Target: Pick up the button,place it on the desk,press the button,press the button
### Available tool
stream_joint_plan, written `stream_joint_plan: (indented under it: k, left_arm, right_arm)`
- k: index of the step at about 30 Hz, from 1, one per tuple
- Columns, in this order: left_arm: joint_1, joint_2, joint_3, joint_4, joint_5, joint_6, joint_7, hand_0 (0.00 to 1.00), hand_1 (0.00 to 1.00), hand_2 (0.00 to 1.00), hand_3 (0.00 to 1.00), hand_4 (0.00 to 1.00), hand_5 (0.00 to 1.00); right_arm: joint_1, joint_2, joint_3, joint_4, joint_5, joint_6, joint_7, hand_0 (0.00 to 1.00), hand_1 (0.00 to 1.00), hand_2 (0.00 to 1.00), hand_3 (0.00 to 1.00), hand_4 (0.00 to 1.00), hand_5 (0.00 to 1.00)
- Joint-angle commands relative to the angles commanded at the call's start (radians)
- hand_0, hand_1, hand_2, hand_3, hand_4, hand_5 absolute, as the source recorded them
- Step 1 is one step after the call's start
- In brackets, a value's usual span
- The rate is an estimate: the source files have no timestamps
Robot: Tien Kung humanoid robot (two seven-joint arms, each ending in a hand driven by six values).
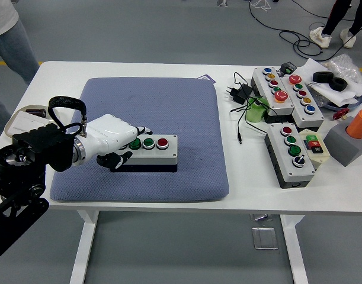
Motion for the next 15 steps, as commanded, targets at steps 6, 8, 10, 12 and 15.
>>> stream_joint_plan:
  k: [6,8,10,12,15]
  left_arm:
    - [0.001,-0.005,0.019,0.031,0.005,0.000,0.002,0.084,0.026,0.054,0.925,0.518,0.002]
    - [-0.001,-0.007,0.023,0.046,0.007,0.000,0.003,0.084,0.026,0.054,0.925,0.518,0.002]
    - [-0.004,-0.009,0.024,0.056,0.007,0.000,0.003,0.084,0.026,0.054,0.925,0.518,0.002]
    - [-0.006,-0.011,0.023,0.063,0.007,0.000,0.004,0.084,0.026,0.054,0.926,0.517,0.002]
    - [-0.015,-0.012,0.024,0.072,0.007,0.000,0.004,0.084,0.026,0.054,0.926,0.517,0.002]
  right_arm:
    - [0.000,-0.001,0.001,0.000,-0.001,-0.001,0.001,0.631,0.477,0.532,0.583,0.263,0.008]
    - [0.002,-0.001,0.003,0.000,-0.003,-0.001,0.000,0.631,0.477,0.532,0.583,0.263,0.008]
    - [0.003,0.000,0.003,0.000,-0.003,-0.001,0.000,0.631,0.477,0.532,0.583,0.263,0.008]
    - [0.003,-0.001,0.000,0.000,0.002,-0.001,0.001,0.631,0.478,0.532,0.583,0.262,0.008]
    - [0.006,-0.001,0.000,0.000,0.003,-0.001,0.002,0.631,0.478,0.532,0.583,0.262,0.008]
